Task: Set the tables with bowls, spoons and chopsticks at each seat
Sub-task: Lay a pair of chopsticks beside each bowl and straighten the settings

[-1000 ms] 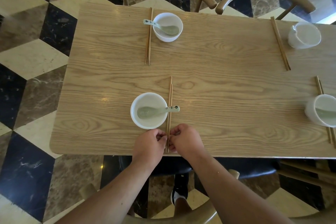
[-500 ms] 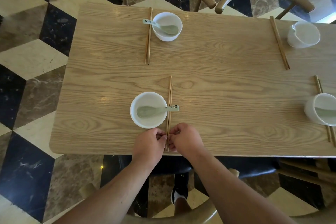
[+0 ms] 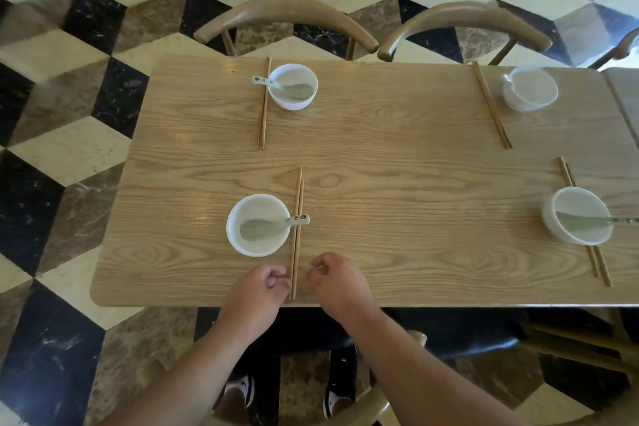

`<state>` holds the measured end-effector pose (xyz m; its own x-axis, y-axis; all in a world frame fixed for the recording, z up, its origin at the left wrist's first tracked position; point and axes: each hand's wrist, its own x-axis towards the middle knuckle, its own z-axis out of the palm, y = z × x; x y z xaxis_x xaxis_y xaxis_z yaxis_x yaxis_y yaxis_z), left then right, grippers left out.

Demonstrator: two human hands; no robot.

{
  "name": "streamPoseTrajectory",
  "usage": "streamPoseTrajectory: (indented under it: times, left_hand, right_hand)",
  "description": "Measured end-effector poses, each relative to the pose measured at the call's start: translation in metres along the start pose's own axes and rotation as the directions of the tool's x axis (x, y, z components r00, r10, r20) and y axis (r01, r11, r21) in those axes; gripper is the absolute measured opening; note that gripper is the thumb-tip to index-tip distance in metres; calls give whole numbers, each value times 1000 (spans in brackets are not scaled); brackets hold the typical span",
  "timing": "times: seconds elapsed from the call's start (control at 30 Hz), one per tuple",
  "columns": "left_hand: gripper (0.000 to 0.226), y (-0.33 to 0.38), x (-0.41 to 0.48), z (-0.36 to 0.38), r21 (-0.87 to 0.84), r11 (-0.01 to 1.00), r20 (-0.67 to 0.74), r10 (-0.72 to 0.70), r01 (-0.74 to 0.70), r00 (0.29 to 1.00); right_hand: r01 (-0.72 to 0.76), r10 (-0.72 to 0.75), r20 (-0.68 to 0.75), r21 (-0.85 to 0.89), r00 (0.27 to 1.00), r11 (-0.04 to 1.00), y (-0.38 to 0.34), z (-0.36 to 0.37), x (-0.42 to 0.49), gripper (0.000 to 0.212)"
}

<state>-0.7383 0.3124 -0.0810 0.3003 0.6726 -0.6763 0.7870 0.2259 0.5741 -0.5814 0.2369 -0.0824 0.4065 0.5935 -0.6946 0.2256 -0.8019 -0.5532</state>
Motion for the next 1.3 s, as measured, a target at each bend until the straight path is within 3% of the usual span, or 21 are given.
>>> streamPoseTrajectory:
  times: [0.07, 0.17, 0.33, 0.5, 0.87, 1.07, 1.3]
  left_hand:
    - [36, 2, -18, 0, 63, 998, 11, -16, 15, 1000]
    - [52, 10, -42, 2, 189, 982, 1, 24, -24, 1000]
    - [66, 37, -72, 11, 355, 927, -10, 137, -125, 991]
    - [69, 61, -74, 27, 405, 888, 60, 211, -217, 976]
    - [58, 104, -79, 71, 371, 850, 214, 313, -373, 925]
    - [56, 159, -78, 122, 325, 853, 214, 353, -407, 911]
    - [53, 244, -79, 246, 249, 898, 188, 322, -362, 928]
  right_hand:
    - [121, -124, -9, -158, 992, 980, 11, -14, -9, 32]
    - [190, -205, -40, -228, 978, 955, 16, -38, -23, 45]
    - [190, -217, -67, -283, 974, 940, 20, -66, -47, 61]
    - [133, -175, -102, -325, 979, 936, 42, -85, -69, 63]
    - [-64, 8, -310, -168, 951, 984, 104, -159, -124, 43]
    - [-59, 5, -431, -113, 902, 992, 132, -232, -134, 36]
    - [20, 2, -557, 34, 831, 999, 220, -349, -116, 31]
